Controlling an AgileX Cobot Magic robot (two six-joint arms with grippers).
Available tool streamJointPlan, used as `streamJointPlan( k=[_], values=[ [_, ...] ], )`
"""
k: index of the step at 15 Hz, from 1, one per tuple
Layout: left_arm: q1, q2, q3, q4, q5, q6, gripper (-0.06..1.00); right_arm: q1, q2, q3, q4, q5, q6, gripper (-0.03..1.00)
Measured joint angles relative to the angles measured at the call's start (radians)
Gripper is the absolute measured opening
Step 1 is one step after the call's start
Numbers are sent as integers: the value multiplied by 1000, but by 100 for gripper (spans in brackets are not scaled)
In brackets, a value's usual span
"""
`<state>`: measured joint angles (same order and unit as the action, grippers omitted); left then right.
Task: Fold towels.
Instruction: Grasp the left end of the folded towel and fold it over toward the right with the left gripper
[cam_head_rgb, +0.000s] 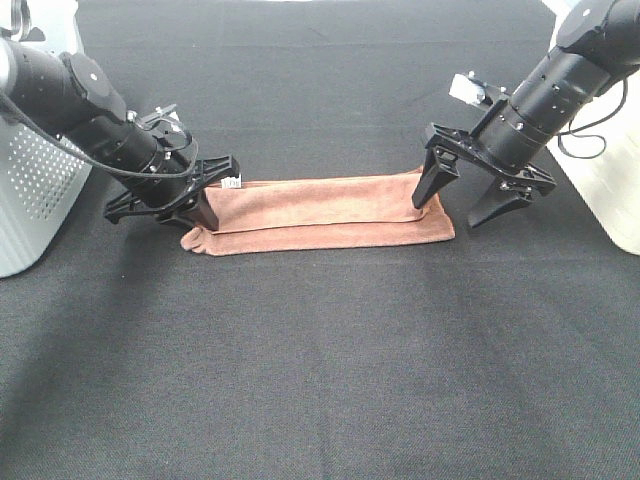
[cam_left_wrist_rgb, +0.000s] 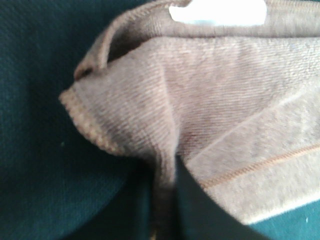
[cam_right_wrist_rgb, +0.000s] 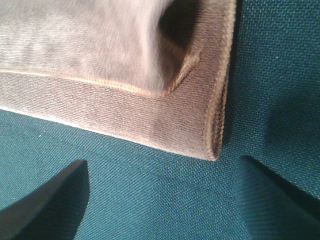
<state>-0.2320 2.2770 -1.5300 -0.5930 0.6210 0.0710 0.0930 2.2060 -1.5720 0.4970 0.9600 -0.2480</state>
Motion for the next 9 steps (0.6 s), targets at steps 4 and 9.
streamJointPlan(
  k=[4, 9],
  values=[
    [0, -51, 0, 135, 55, -52, 5, 0, 0, 0, 0, 0, 0, 75],
    [0, -156, -139, 541, 312, -278, 5, 0, 0, 0, 1, 0, 0, 75]
  ],
)
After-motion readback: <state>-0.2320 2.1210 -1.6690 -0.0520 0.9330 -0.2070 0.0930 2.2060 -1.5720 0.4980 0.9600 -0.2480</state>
